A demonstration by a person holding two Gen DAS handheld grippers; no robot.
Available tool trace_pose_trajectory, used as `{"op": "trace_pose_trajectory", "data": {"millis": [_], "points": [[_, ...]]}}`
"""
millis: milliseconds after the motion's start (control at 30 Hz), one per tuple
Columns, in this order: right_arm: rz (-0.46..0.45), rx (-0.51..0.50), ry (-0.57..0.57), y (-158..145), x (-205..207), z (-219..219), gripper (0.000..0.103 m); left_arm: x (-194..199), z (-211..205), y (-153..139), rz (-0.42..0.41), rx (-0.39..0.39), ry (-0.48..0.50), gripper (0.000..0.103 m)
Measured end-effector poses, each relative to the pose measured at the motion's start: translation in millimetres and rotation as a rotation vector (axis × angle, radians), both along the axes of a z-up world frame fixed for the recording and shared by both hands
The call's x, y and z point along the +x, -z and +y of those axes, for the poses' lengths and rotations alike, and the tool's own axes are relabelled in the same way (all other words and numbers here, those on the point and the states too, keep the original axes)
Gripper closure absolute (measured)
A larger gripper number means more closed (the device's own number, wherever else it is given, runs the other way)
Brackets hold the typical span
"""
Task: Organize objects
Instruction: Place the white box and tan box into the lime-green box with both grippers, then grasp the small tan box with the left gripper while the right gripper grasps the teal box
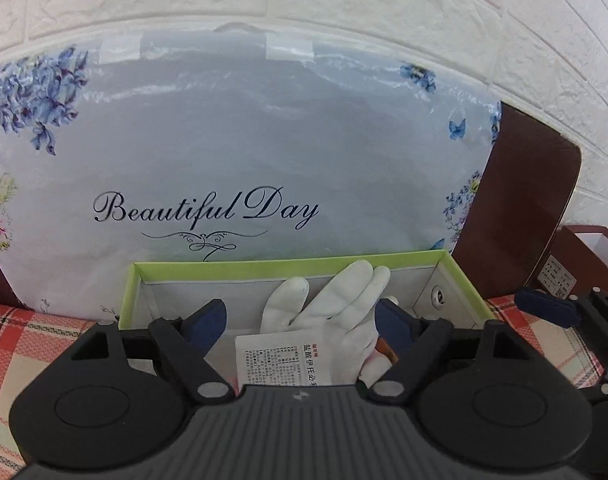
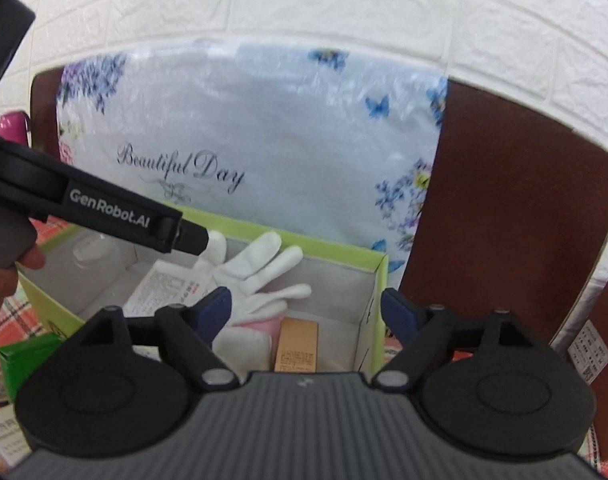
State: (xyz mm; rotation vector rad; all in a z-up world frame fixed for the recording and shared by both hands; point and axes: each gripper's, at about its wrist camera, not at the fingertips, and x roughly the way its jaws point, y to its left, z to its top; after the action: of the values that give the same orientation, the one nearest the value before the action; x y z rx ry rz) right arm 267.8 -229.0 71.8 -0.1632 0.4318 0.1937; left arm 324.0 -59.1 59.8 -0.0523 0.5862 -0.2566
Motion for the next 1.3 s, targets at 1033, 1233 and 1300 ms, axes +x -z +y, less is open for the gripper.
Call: {"op": "trace_pose_trajectory", "data": {"millis": [1033, 1233, 1300], "points": [[0.098, 0.22, 0.166, 17.7, -203.2, -27.4, 0.0, -202.0, 6.0, 21.5, 0.106, 0.019, -0.118, 0.005], [0.148, 0.21, 0.153, 33.2, -214.4, -18.8, 0.0, -214.6, 26.5, 40.4, 0.156, 0.009, -0.166, 0.005], [0.164, 0.218, 0.126, 38.5, -219.4, -12.7, 0.0, -218.8, 37.8, 47.4, 0.177, -0.01, -0.183, 0.005]]}}
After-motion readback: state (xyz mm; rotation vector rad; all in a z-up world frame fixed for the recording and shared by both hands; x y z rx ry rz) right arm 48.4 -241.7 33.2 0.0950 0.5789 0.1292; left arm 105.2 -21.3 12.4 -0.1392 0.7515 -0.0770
